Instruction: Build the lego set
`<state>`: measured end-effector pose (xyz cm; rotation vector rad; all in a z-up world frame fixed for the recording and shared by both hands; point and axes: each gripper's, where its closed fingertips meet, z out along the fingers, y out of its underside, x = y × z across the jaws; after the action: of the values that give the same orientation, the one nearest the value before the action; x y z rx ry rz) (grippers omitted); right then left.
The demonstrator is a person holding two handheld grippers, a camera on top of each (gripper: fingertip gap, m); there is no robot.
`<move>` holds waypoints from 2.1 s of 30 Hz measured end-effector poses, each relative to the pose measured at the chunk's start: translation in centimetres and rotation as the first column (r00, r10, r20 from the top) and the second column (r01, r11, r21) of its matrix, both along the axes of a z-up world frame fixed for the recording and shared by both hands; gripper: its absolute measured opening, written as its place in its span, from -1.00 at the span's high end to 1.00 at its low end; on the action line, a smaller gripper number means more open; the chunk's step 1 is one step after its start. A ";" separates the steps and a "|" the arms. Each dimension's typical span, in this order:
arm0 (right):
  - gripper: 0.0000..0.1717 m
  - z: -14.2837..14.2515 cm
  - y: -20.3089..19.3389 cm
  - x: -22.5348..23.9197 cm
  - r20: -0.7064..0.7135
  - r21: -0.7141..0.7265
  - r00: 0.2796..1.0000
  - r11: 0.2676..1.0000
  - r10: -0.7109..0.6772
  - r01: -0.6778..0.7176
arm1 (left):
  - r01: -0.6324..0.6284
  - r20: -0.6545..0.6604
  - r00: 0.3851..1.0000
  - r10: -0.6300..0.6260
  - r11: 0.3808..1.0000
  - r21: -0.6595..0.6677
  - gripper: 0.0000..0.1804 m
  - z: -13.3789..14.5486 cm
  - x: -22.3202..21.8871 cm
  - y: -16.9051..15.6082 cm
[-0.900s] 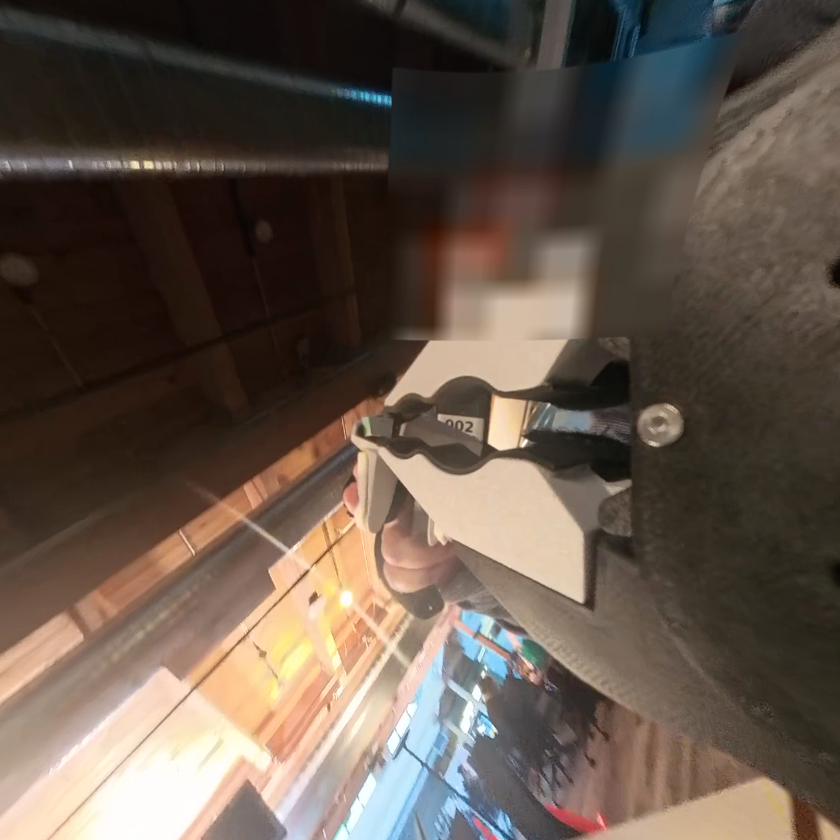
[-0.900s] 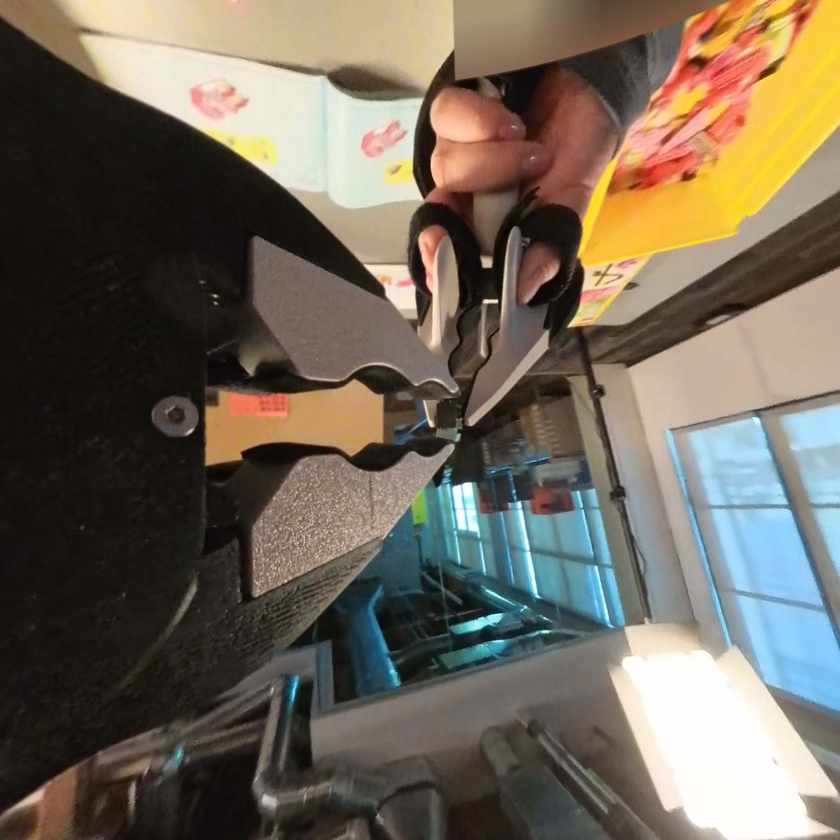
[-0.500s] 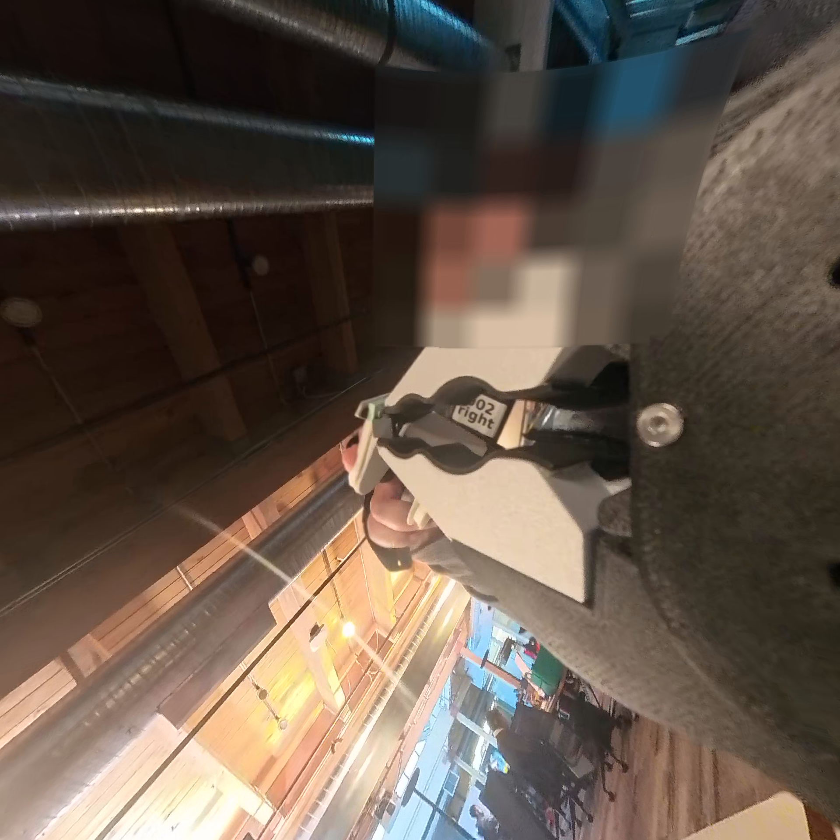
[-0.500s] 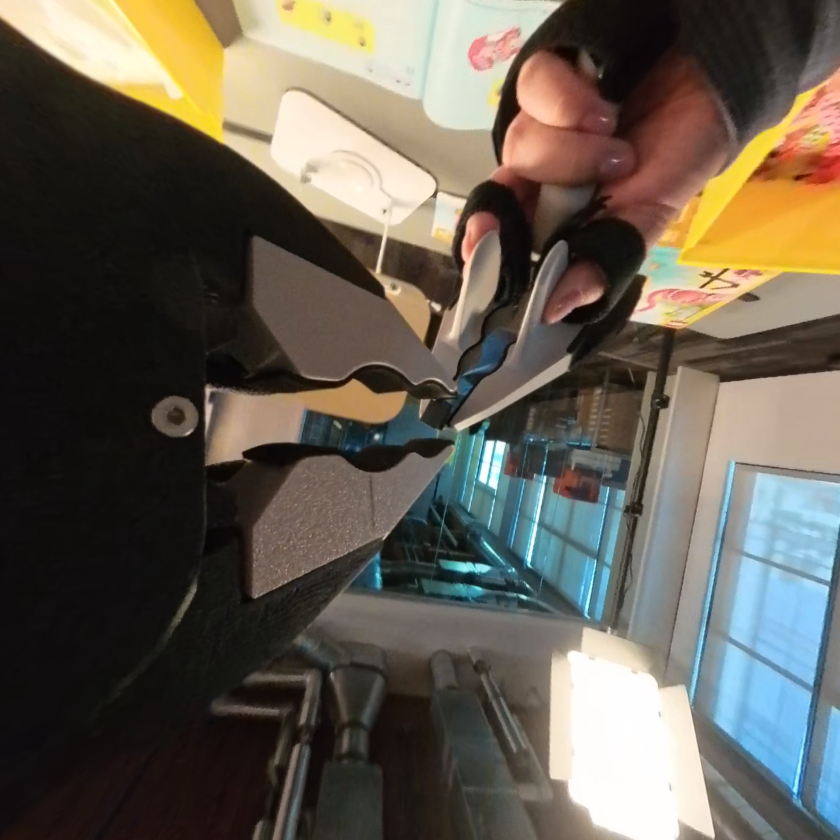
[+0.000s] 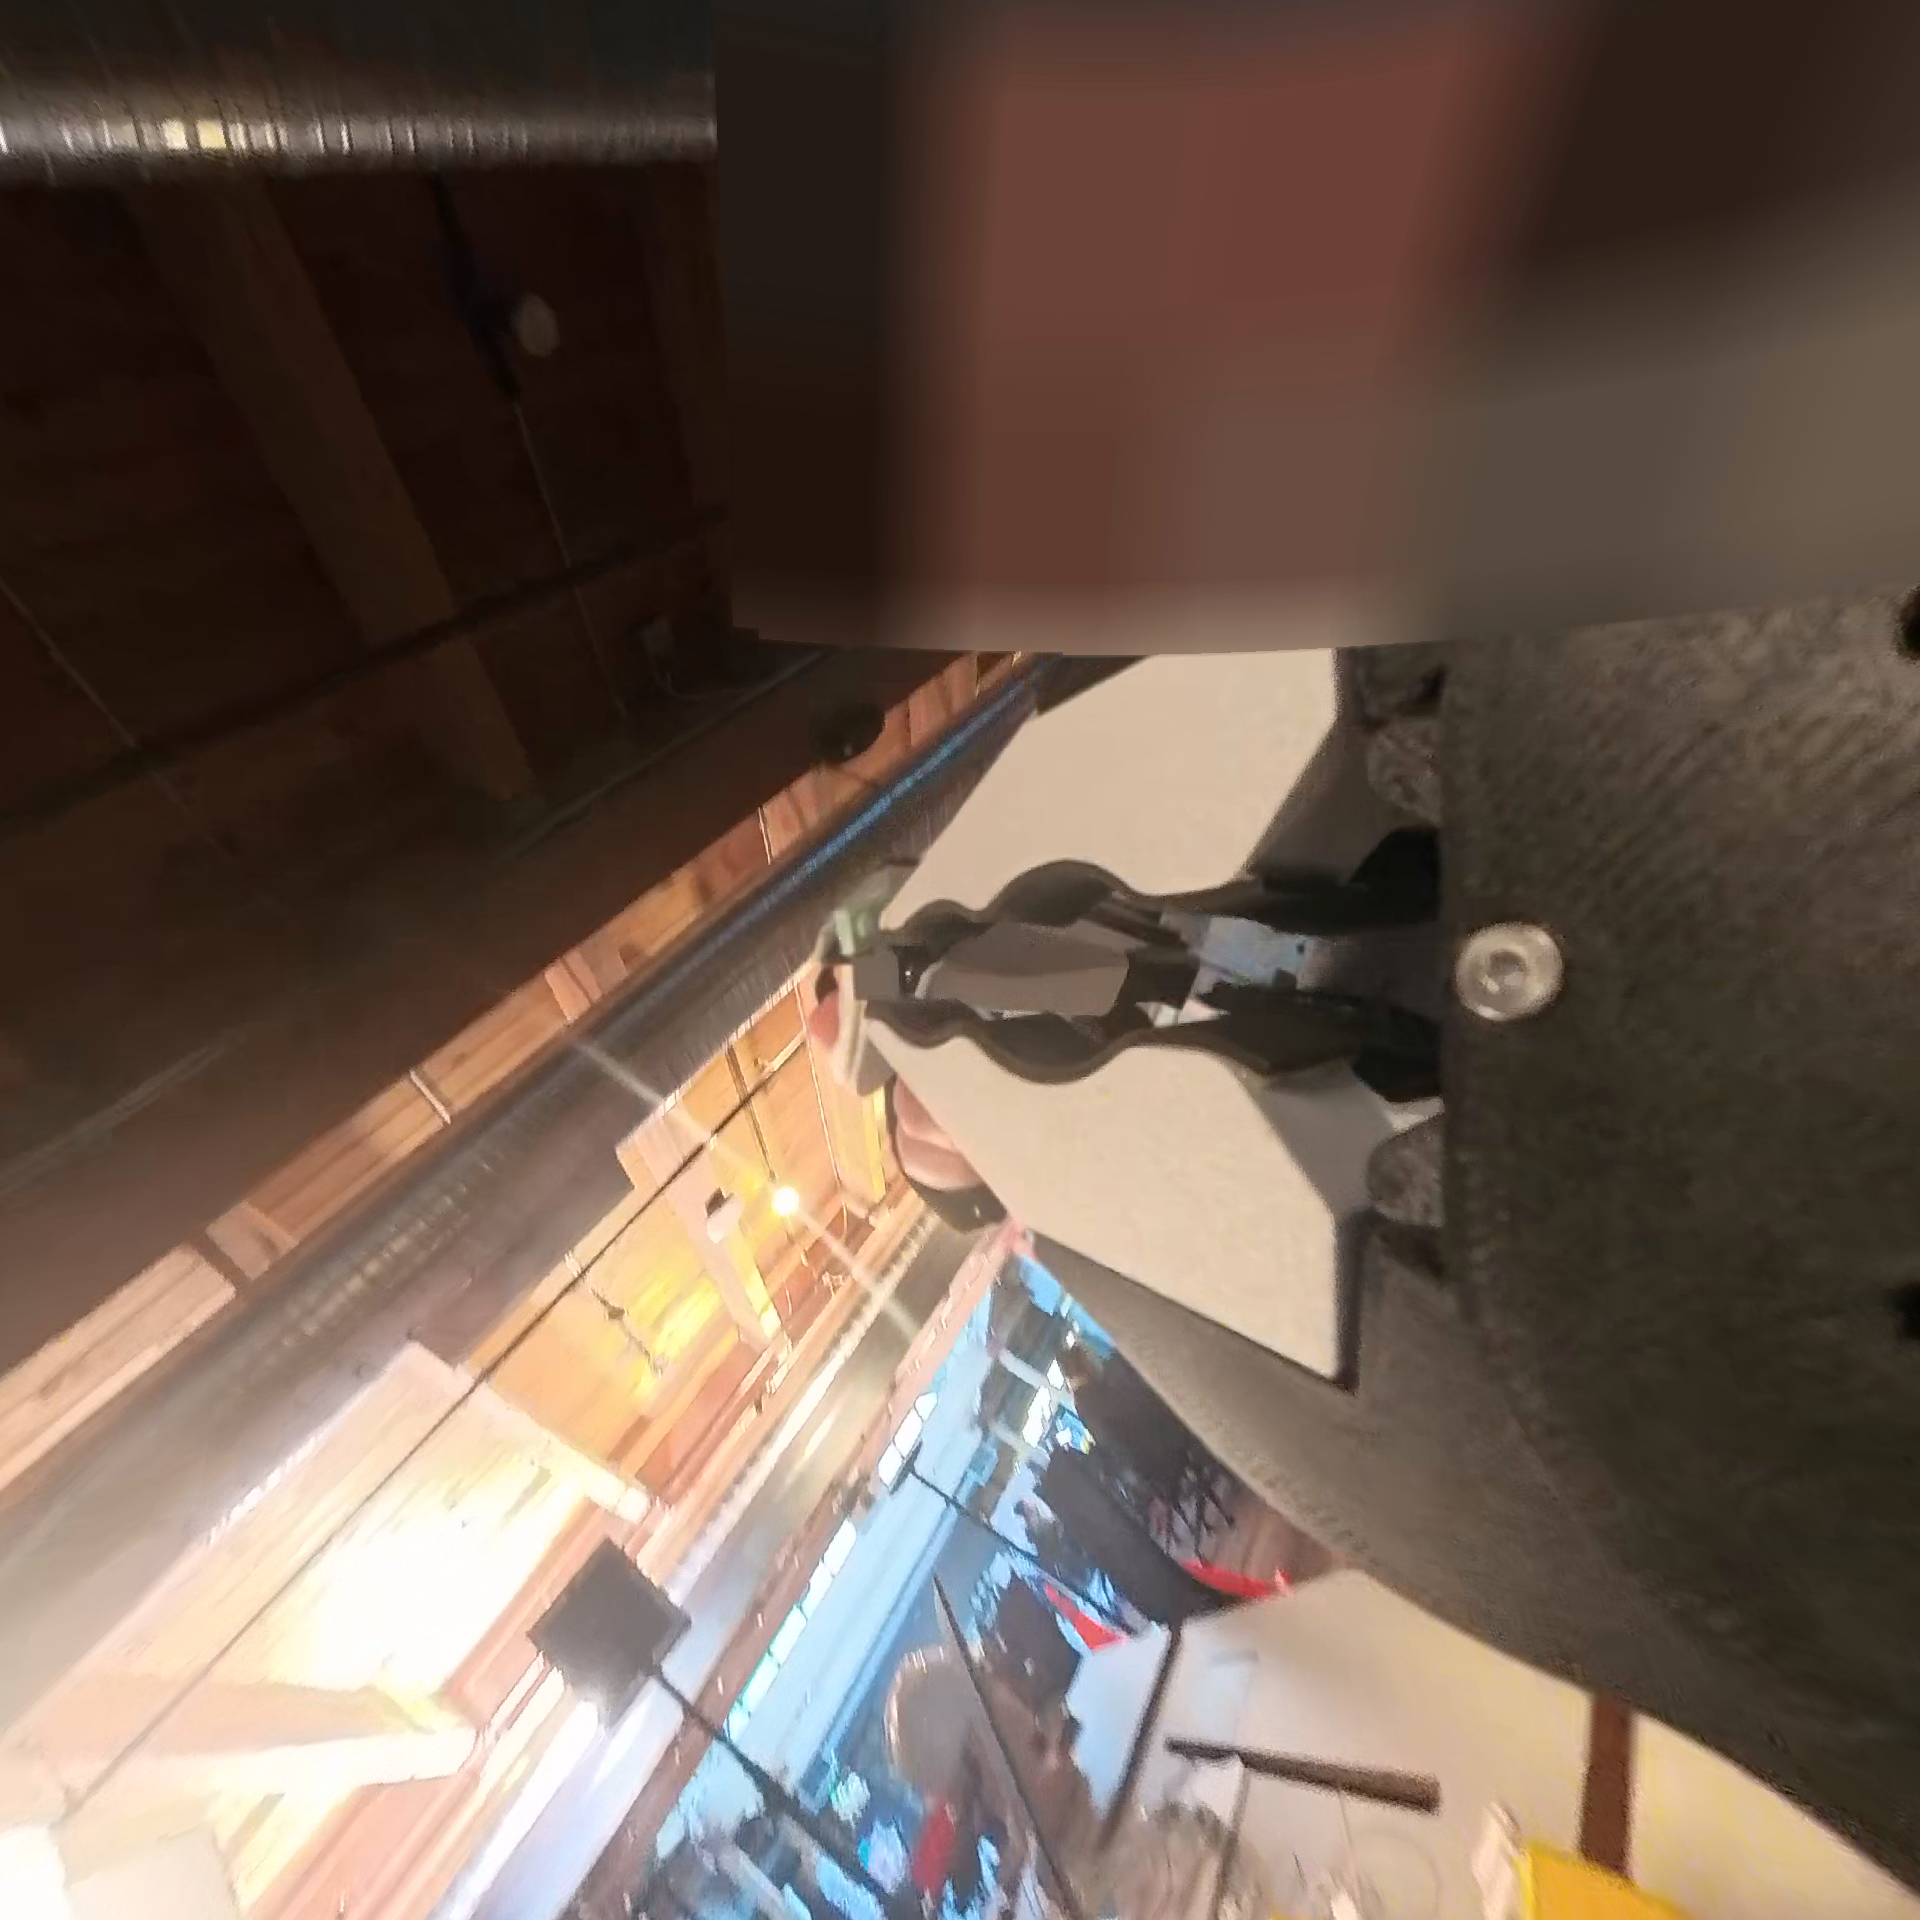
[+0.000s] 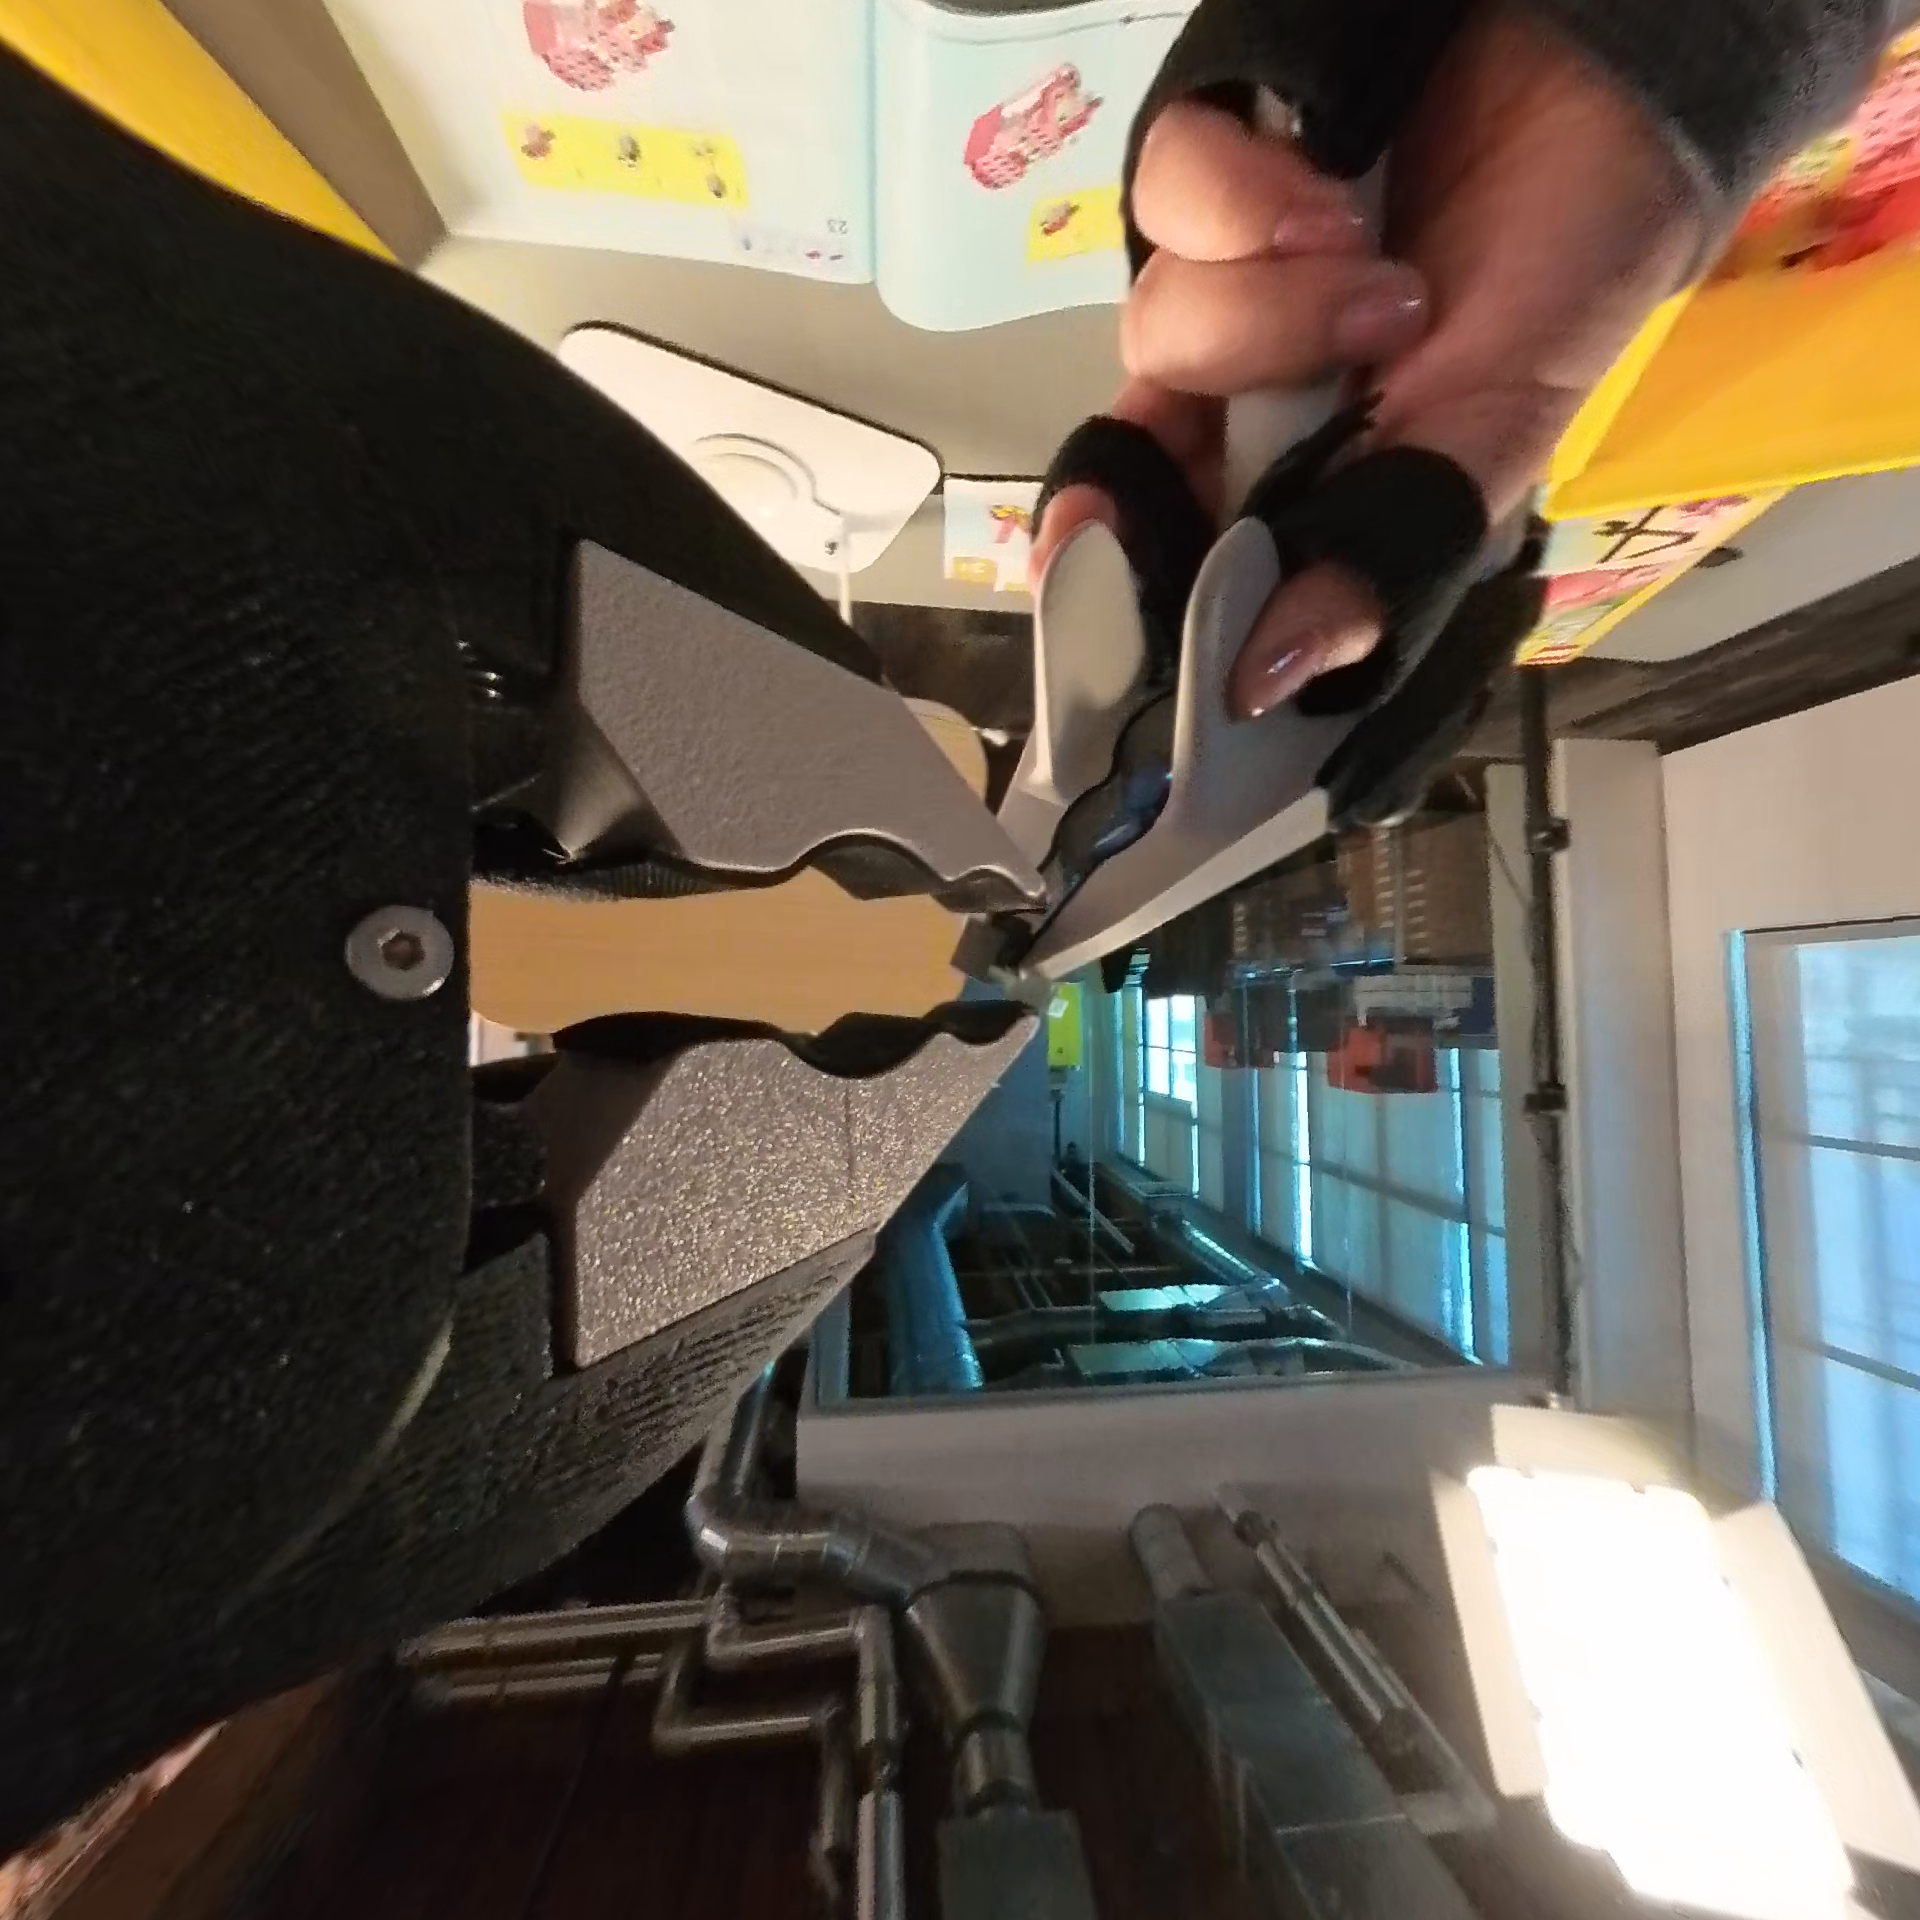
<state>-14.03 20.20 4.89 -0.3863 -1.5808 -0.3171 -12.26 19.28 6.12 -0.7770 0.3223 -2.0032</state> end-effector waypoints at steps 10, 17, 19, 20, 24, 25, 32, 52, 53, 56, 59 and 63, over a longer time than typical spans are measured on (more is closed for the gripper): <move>0.83 -13.2 1.7 2.2 -0.081 -0.345 0.996 0.939 -0.034 0.004 | -0.120 -0.226 0.973 0.037 0.922 -0.367 0.91 -13.1 2.4 2.6; 0.86 -21.3 -0.6 1.9 -0.089 -0.314 0.994 0.949 -0.057 0.026 | -0.167 -0.232 0.972 0.041 0.815 -0.556 0.91 -21.8 2.0 0.7; 0.86 -22.3 -0.8 1.8 -0.087 -0.337 0.994 0.941 -0.068 0.035 | -0.174 -0.220 0.974 0.051 0.790 -0.587 0.91 -23.0 1.9 0.5; 0.86 -22.8 -0.7 1.9 -0.079 -0.356 0.994 0.934 -0.073 0.040 | -0.186 -0.226 0.972 0.059 0.781 -0.596 0.92 -23.4 1.9 0.5; 0.82 -23.8 0.4 2.5 -0.089 -0.444 0.989 0.894 -0.120 0.068 | -0.306 -0.348 0.931 0.112 0.760 -0.573 0.92 -25.3 2.1 1.7; 0.82 -23.7 0.8 2.9 -0.116 -0.464 0.983 0.883 -0.141 0.072 | -0.354 -0.386 0.911 0.145 0.754 -0.553 0.92 -25.6 1.8 2.2; 0.90 -22.0 3.3 4.7 -0.507 -0.661 0.797 0.741 -0.329 -0.115 | -0.689 -0.536 0.671 0.512 0.698 -0.196 0.91 -24.1 0.6 5.0; 0.86 -34.9 -19.2 18.6 0.249 -0.940 0.967 0.255 0.056 0.227 | -0.774 -0.506 0.483 0.715 0.618 0.134 0.90 -21.4 1.4 3.2; 0.85 -36.1 -19.6 18.9 0.256 -0.939 0.967 0.244 0.018 0.244 | -0.775 -0.505 0.478 0.719 0.616 0.144 0.90 -21.3 1.5 3.1; 0.81 -38.9 -18.6 18.3 0.262 -0.900 0.953 0.317 -0.151 0.298 | -0.764 -0.501 0.483 0.718 0.625 0.160 0.91 -21.1 1.9 2.9; 0.81 -41.0 -17.5 17.1 0.320 -0.850 0.924 0.368 -0.210 0.378 | -0.754 -0.502 0.487 0.715 0.634 0.172 0.91 -21.1 2.3 2.7; 0.78 -42.6 -16.5 15.3 0.386 -0.836 0.903 0.342 -0.189 0.429 | -0.756 -0.513 0.459 0.725 0.622 0.203 0.91 -21.2 2.3 2.8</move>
<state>1.29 3.66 -37.75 -1.6137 -1.7845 0.3066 -9.97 22.03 -15.08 -1.2751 0.1923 -0.9055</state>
